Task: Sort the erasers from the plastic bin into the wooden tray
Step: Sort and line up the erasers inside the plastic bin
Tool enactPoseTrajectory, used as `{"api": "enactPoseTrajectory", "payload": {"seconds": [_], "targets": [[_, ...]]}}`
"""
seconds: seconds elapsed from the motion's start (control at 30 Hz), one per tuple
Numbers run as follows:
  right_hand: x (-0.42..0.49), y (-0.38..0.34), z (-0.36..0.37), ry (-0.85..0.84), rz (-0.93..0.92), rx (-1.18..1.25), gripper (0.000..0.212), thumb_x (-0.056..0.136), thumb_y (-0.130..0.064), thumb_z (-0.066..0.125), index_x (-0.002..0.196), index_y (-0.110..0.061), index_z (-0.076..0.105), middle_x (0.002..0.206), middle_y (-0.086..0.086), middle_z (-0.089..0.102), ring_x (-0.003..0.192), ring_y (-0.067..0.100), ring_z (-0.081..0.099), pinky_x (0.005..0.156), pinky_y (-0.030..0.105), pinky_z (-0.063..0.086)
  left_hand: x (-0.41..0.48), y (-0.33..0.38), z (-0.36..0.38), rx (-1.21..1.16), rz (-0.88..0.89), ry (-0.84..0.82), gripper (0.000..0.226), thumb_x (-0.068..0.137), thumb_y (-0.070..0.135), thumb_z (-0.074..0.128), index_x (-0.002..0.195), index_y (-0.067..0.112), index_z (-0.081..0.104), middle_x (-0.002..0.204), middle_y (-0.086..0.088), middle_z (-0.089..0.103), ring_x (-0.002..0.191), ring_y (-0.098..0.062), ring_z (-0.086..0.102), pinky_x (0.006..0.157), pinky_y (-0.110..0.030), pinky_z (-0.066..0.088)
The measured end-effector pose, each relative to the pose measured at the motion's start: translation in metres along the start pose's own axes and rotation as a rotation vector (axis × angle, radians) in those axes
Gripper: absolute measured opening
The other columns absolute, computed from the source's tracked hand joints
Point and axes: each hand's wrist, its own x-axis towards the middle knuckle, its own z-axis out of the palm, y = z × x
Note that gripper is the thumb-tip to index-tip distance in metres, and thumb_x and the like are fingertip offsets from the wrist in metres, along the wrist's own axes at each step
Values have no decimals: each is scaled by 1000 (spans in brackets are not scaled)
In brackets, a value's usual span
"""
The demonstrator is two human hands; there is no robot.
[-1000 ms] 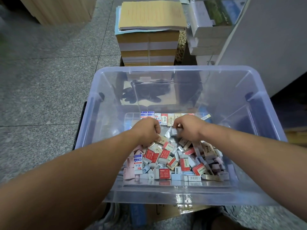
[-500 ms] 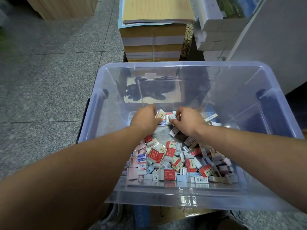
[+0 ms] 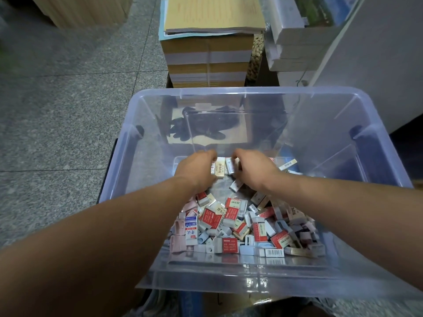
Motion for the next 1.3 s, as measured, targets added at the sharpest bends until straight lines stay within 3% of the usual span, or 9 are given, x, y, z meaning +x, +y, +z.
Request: {"api": "enactPoseTrajectory", "payload": {"seconds": [0.2, 0.3, 0.37, 0.53, 0.67, 0.8, 0.93, 1.1, 1.3], "targets": [[3, 4, 2, -23, -15, 130, 30, 88, -14, 72, 113, -23, 59, 105, -3, 67, 98, 23, 63, 86, 39, 55, 3, 3, 2, 65, 21, 52, 28, 91, 32, 70, 112, 23, 54, 114, -3, 65, 102, -27, 62, 78, -35, 45], [6, 7, -9, -53, -31, -12, 16, 87, -15, 68, 95, -25, 59, 101, 0, 68, 97, 25, 64, 81, 35, 53, 2, 3, -1, 84, 25, 47, 23, 91, 33, 70, 90, 22, 50, 100, 0, 66, 89, -23, 58, 72, -34, 44], [3, 9, -22, -204, -34, -116, 13, 84, -19, 74, 93, -23, 65, 95, -3, 68, 93, 21, 64, 77, 30, 51, -1, 5, 0, 56, 62, -10, 22, 89, 34, 71, 82, 22, 53, 87, 3, 63, 84, -21, 57, 66, -31, 41], [-19, 19, -38, -474, -90, -308, 27, 85, -33, 78, 111, -29, 73, 108, -9, 70, 93, 16, 62, 77, 26, 48, -15, 20, 11, 80, 206, -90, 20, 93, 44, 66, 101, 25, 63, 102, 2, 67, 96, -23, 60, 73, -32, 43], [-25, 27, -25, -445, -96, -302, 36, 86, -28, 76, 122, -27, 70, 119, -5, 70, 107, 20, 62, 85, 27, 47, -18, 27, 22, 170, 221, -86, 25, 96, 47, 62, 103, 24, 56, 111, -4, 65, 90, -23, 54, 72, -34, 40], [-25, 29, -21, -476, -90, -289, 33, 88, -22, 74, 121, -25, 70, 112, -6, 69, 102, 19, 62, 86, 29, 48, -17, 33, 26, 155, 188, -83, 30, 94, 49, 63, 106, 21, 61, 108, -4, 66, 96, -25, 60, 72, -34, 42], [-23, 29, -20, -517, -94, -292, 30, 92, -21, 71, 121, -24, 72, 117, -4, 70, 105, 20, 63, 94, 32, 51, -18, 38, 29, 135, 169, -51, 20, 94, 42, 64, 91, 25, 54, 105, -3, 65, 95, -25, 61, 74, -34, 44], [-21, 34, -19, -483, -78, -250, 18, 91, -20, 71, 109, -24, 73, 111, -4, 70, 101, 19, 64, 90, 32, 52, -17, 40, 28, 61, 137, -75, 11, 91, 32, 63, 95, 22, 62, 96, 1, 65, 87, -22, 59, 72, -34, 48], [-16, 31, -30, -212, 24, 36, 6, 96, -25, 67, 99, -21, 70, 107, 2, 69, 93, 20, 62, 79, 28, 48, -13, 33, 12, -116, 37, -47, 13, 83, 32, 68, 87, 21, 61, 79, 3, 67, 80, -20, 64, 74, -38, 56]]}}
